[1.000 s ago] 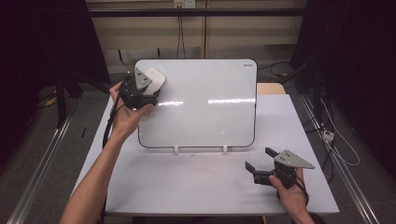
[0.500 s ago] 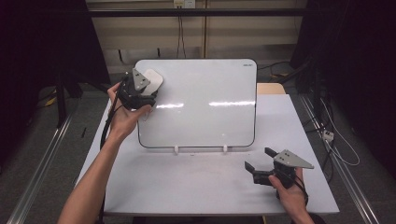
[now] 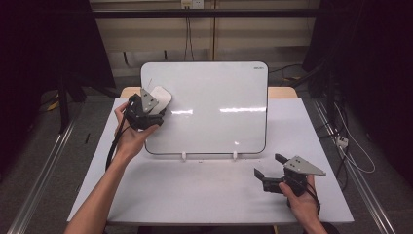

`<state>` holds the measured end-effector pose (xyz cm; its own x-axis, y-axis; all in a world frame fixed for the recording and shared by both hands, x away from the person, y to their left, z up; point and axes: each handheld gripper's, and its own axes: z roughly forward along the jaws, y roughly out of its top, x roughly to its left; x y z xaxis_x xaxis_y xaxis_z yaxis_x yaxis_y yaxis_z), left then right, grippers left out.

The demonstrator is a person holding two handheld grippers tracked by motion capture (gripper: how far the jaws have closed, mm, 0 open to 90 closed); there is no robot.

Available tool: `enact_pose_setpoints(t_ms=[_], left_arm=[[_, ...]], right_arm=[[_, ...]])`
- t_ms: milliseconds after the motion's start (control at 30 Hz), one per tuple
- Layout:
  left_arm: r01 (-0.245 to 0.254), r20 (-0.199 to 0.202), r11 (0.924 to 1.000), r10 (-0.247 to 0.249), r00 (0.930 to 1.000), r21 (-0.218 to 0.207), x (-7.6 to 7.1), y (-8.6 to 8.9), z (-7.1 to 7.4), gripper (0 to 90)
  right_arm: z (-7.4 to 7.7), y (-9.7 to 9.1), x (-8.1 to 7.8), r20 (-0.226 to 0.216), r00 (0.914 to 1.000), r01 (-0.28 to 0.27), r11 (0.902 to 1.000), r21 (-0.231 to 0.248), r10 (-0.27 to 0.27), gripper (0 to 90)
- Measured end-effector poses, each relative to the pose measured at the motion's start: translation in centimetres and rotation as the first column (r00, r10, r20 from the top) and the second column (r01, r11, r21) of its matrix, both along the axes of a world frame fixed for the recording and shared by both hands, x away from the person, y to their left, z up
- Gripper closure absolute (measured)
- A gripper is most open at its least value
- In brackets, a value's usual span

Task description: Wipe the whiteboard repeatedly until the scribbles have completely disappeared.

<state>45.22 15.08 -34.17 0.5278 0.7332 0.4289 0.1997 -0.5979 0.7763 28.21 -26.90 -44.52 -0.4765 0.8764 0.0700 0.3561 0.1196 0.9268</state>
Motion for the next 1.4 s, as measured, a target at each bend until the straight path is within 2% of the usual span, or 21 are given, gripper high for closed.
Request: enact_pose_setpoints(t_ms=[133, 167, 267, 467, 500, 600, 633, 767, 800, 900, 1100, 1167, 1400], left_arm=[[0.003, -0.001, 1.0, -0.003, 1.0, 0.003, -0.6, -0.2, -0.6, 31.0], [0.008, -0.014, 1.0, -0.008, 0.9999, 0.004, -0.7, -0.2, -0.7, 31.0], [0.004, -0.009, 1.0, -0.004, 1.0, 0.008, -1.1, -0.6, -1.2, 31.0], [-0.01, -0.01, 0.9999, 0.01, 0.9999, -0.013, -1.5, -0.9, -1.5, 30.9], [-0.013, -0.014, 0.9995, 0.012, 0.9998, -0.028, -1.5, -1.1, -1.6, 30.9], [0.004, -0.035, 0.9994, -0.005, 0.9994, -0.034, -1.8, -1.5, -2.1, 30.7], [0.003, -0.016, 0.9997, -0.003, 0.9999, -0.026, -2.0, -1.7, -2.2, 30.7], [0.005, -0.021, 0.9992, -0.006, 0.9998, -0.04, -1.8, -1.7, -2.2, 30.7], [0.009, -0.021, 0.9993, -0.01, 0.9997, -0.036, -1.8, -1.7, -2.1, 30.7], [0.008, -0.034, 0.997, -0.011, 0.9994, -0.077, -1.2, -1.5, -1.7, 30.7], [-0.007, -0.041, 0.9963, 0.004, 0.9991, -0.085, 0.0, -1.4, -0.2, 30.8], [-0.019, -0.037, 0.9941, 0.015, 0.9992, -0.107, 0.3, -1.3, 0.1, 30.8], [-0.048, -0.034, 0.9909, 0.044, 0.9984, -0.125, 1.8, -0.9, 1.9, 30.7]], right_arm=[[0.0, 0.0, 0.0, 0.001, 1.0, 0.0, 1.0, -0.002, 0.0, 5.1], [0.0, 0.0, 0.0, 0.001, 1.0, -0.001, 1.0, -0.002, 0.001, 5.1], [0.0, 0.0, 0.0, 0.001, 1.0, -0.002, 1.0, -0.002, 0.002, 5.1], [0.0, 0.0, 0.1, 0.002, 1.0, -0.005, 1.0, -0.004, 0.005, 5.1], [0.0, 0.0, 0.1, 0.002, 1.0, -0.005, 1.0, -0.004, 0.005, 5.1], [0.0, 0.0, 0.1, 0.002, 1.0, -0.004, 1.0, -0.005, 0.004, 5.1], [0.0, 0.0, 0.1, 0.002, 1.0, -0.004, 1.0, -0.004, 0.004, 5.1], [0.0, 0.0, 0.1, 0.002, 1.0, -0.005, 1.0, -0.004, 0.005, 5.1], [0.0, 0.0, 0.1, 0.001, 1.0, -0.004, 1.0, -0.006, 0.004, 5.1], [0.0, 0.0, 0.1, 0.001, 1.0, -0.002, 1.0, -0.002, 0.002, 5.1], [0.0, -0.1, 0.0, 0.003, 1.0, -0.003, 1.0, 0.0, 0.003, 5.1], [0.0, -0.2, 0.0, 0.005, 1.0, 0.0, 1.0, 0.002, 0.0, 5.1], [0.0, -0.3, -0.2, 0.006, 1.0, 0.0, 1.0, 0.003, 0.0, 5.1]])
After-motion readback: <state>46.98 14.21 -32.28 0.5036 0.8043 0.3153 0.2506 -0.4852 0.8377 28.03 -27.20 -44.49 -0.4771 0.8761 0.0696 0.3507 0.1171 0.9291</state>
